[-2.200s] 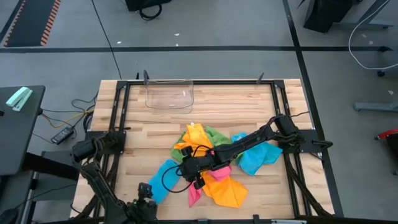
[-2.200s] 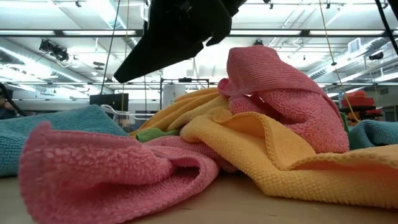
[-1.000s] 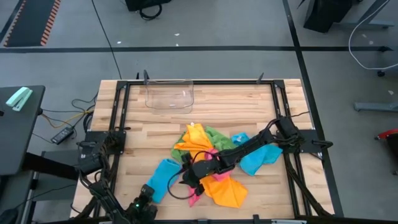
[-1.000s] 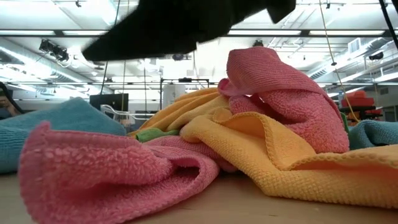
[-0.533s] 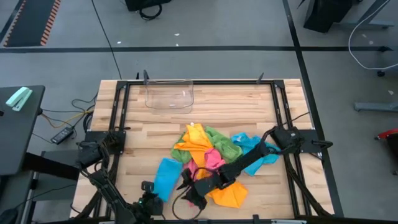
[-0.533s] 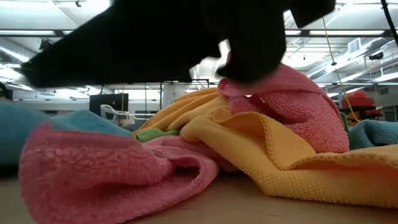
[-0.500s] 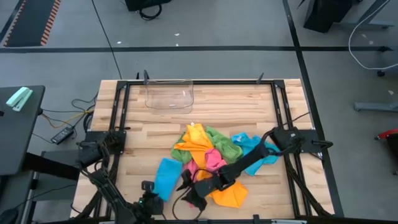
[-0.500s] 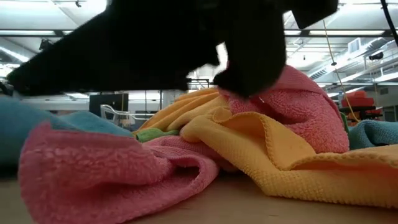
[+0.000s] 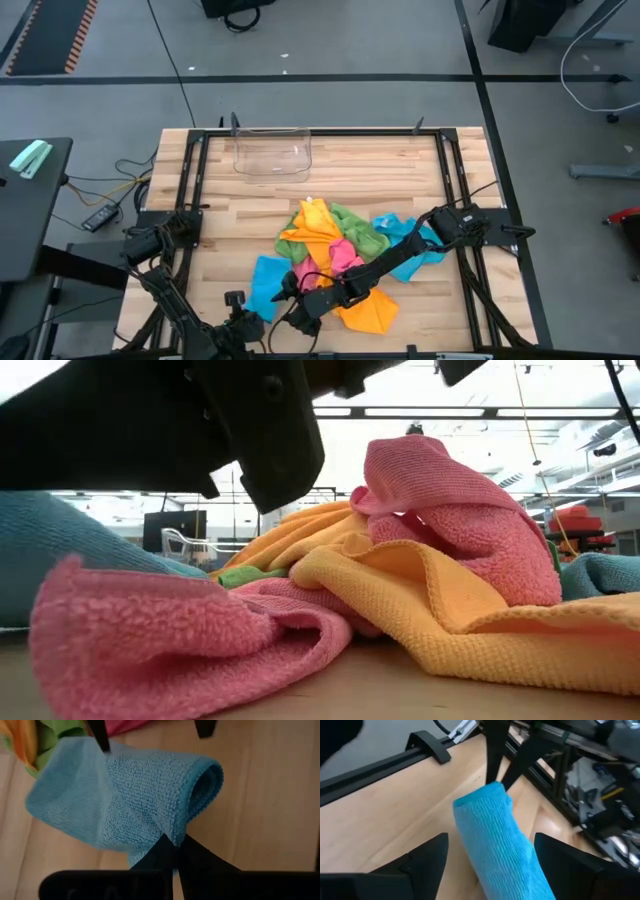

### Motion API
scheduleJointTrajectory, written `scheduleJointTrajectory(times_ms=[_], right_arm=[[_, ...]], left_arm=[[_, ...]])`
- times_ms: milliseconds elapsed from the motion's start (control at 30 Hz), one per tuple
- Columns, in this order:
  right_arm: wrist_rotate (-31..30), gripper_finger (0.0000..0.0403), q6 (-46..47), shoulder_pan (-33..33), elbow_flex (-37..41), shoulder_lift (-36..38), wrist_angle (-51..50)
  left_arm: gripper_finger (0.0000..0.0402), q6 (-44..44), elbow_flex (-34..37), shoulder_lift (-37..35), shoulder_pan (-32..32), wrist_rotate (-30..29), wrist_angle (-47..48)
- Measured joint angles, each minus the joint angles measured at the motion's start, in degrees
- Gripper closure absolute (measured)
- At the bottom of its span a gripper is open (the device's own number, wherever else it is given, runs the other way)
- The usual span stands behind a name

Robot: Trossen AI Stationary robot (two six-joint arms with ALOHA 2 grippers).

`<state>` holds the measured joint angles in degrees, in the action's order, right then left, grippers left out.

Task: Fold microfiber towels
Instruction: Fold the left blue microfiber towel

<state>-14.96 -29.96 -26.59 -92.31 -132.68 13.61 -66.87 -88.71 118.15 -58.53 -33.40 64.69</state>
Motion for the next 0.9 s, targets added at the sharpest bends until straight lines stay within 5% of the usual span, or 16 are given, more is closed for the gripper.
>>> scheduleJointTrajectory(times_ms=[400,900], right_arm=[[2.58,0.0105,-6.9,3.18,-0.04,-2.78,3.04],[7.47,0.0268,-0.72,4.1,-0.04,-2.91,3.46]], left_arm=[[0.0377,7.95,-3.99,-0.52,1.88,-4.86,3.39],[0.0376,8.85,-5.42,-0.48,1.86,-11.52,5.39]])
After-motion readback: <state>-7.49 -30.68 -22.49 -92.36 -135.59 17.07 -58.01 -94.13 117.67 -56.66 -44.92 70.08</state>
